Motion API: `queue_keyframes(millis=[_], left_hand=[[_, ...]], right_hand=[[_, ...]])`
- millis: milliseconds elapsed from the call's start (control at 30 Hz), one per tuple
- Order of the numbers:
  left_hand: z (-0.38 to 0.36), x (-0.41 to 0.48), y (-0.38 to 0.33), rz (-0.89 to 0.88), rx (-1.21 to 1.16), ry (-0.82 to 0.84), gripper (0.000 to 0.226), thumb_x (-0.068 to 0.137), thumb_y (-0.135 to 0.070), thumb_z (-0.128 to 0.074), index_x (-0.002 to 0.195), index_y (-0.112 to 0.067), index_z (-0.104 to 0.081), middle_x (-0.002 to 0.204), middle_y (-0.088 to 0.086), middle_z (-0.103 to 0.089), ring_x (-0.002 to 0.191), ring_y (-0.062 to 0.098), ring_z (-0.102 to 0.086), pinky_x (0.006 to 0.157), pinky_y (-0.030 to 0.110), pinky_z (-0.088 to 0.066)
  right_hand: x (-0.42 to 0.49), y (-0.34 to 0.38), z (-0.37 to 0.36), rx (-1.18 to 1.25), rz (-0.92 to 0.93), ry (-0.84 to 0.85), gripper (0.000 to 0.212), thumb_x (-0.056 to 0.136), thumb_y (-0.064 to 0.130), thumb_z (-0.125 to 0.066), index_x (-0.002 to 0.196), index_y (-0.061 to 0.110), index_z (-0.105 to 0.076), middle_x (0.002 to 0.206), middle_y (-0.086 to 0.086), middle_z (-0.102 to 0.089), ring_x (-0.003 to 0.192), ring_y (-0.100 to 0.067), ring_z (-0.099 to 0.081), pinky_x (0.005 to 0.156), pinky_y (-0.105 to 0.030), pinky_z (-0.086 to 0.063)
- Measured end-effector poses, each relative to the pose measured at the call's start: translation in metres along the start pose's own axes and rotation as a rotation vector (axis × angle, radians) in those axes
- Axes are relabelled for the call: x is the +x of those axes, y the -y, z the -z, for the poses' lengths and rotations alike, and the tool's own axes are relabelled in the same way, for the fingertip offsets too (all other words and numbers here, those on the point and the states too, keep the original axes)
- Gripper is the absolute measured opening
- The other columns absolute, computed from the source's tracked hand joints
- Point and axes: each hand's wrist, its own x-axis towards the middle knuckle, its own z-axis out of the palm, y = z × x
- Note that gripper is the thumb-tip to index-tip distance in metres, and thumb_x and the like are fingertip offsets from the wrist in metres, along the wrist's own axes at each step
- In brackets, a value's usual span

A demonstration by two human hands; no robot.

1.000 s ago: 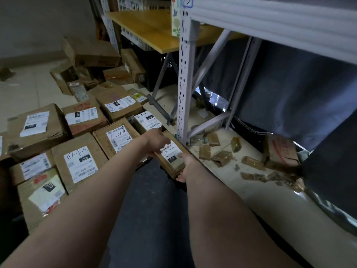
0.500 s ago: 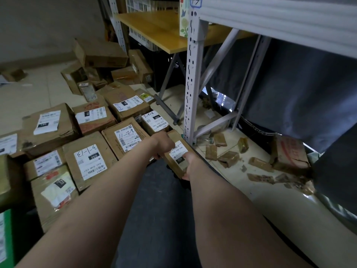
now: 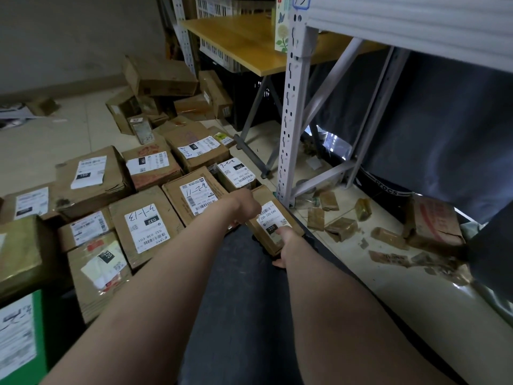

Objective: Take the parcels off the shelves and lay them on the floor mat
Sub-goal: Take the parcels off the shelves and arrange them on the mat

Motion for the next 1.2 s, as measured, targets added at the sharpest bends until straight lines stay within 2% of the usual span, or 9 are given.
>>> queue_keyframes(millis=[133, 333, 500, 667, 767, 867, 967, 1100, 1200], left_hand=[[0.002, 0.004, 0.003, 0.009, -0.056, -0.013, 0.032, 0.096, -0.008, -0.046, 0.12, 0.012, -0.056, 0.096, 0.033, -0.059, 0.072, 0.029, -0.05, 0.068, 0.037, -0.045], [0.008, 0.007, 0.004, 0.001, -0.023, -0.042, 0.01, 0.096, -0.011, -0.047, 0.096, -0.002, -0.053, 0.089, 0.016, -0.055, 0.074, 0.027, -0.053, 0.063, 0.035, -0.047], [0.008, 0.004, 0.013, 0.012, -0.02, -0.025, 0.033, 0.097, -0.01, -0.046, 0.12, 0.01, -0.057, 0.078, 0.014, -0.05, 0.058, 0.021, -0.046, 0.05, 0.028, -0.037], [0.01, 0.004, 0.018, 0.015, -0.025, -0.015, 0.028, 0.097, -0.011, -0.046, 0.117, 0.005, -0.059, 0.099, 0.028, -0.058, 0.076, 0.029, -0.052, 0.059, 0.033, -0.043], [0.011, 0.004, 0.02, 0.024, -0.028, -0.026, 0.035, 0.098, -0.011, -0.046, 0.127, 0.007, -0.053, 0.12, 0.031, -0.061, 0.086, 0.034, -0.059, 0.071, 0.04, -0.05], [0.01, 0.004, 0.02, 0.015, -0.016, -0.012, 0.026, 0.097, -0.01, -0.046, 0.116, 0.003, -0.059, 0.087, 0.02, -0.054, 0.066, 0.028, -0.049, 0.057, 0.034, -0.042], [0.01, 0.005, 0.018, 0.024, -0.003, -0.014, 0.011, 0.098, -0.011, -0.046, 0.091, -0.003, -0.051, 0.074, 0.012, -0.046, 0.061, 0.026, -0.045, 0.059, 0.034, -0.04], [0.007, 0.007, 0.016, 0.029, 0.02, 0.003, 0.019, 0.098, -0.01, -0.045, 0.08, -0.004, -0.048, 0.072, 0.014, -0.048, 0.06, 0.026, -0.046, 0.057, 0.032, -0.04], [0.004, 0.008, 0.014, 0.018, 0.047, 0.008, 0.018, 0.099, -0.015, -0.046, 0.096, 0.0, -0.056, 0.088, 0.019, -0.057, 0.077, 0.029, -0.054, 0.074, 0.038, -0.053]], right_hand=[[0.01, -0.009, 0.002, 0.047, -0.031, 0.009, 0.066, 0.093, 0.034, -0.063, 0.149, 0.017, -0.034, 0.151, -0.019, -0.034, 0.137, -0.041, -0.036, 0.099, -0.058, -0.043], [0.019, -0.019, 0.001, 0.114, -0.024, -0.004, 0.08, 0.086, 0.035, -0.073, 0.152, 0.018, -0.031, 0.152, -0.017, -0.034, 0.138, -0.034, -0.037, 0.098, -0.048, -0.047], [0.025, -0.023, 0.003, 0.147, -0.005, 0.0, 0.07, 0.09, 0.033, -0.069, 0.149, 0.018, -0.035, 0.148, -0.017, -0.042, 0.136, -0.032, -0.042, 0.103, -0.043, -0.044], [0.031, -0.027, 0.006, 0.16, 0.029, 0.011, 0.062, 0.096, 0.024, -0.061, 0.151, 0.016, -0.034, 0.146, -0.015, -0.048, 0.134, -0.025, -0.048, 0.108, -0.039, -0.04], [0.034, -0.029, 0.006, 0.144, 0.02, 0.03, 0.062, 0.095, 0.027, -0.062, 0.151, 0.013, -0.037, 0.146, -0.011, -0.049, 0.135, -0.023, -0.048, 0.106, -0.037, -0.039], [0.034, -0.03, 0.002, 0.145, 0.021, 0.031, 0.063, 0.095, 0.031, -0.064, 0.15, 0.012, -0.039, 0.149, -0.009, -0.047, 0.136, -0.023, -0.045, 0.096, -0.035, -0.04], [0.036, -0.029, -0.003, 0.163, 0.057, 0.031, 0.063, 0.095, 0.029, -0.063, 0.151, 0.012, -0.038, 0.149, -0.011, -0.046, 0.136, -0.025, -0.045, 0.094, -0.035, -0.039], [0.042, -0.028, -0.009, 0.173, 0.118, -0.019, 0.061, 0.094, 0.021, -0.066, 0.149, 0.009, -0.04, 0.141, -0.015, -0.054, 0.129, -0.028, -0.052, 0.094, -0.033, -0.039], [0.044, -0.031, -0.012, 0.104, 0.124, 0.009, 0.057, 0.092, 0.013, -0.067, 0.144, 0.006, -0.045, 0.137, -0.014, -0.056, 0.123, -0.028, -0.056, 0.089, -0.031, -0.039]])
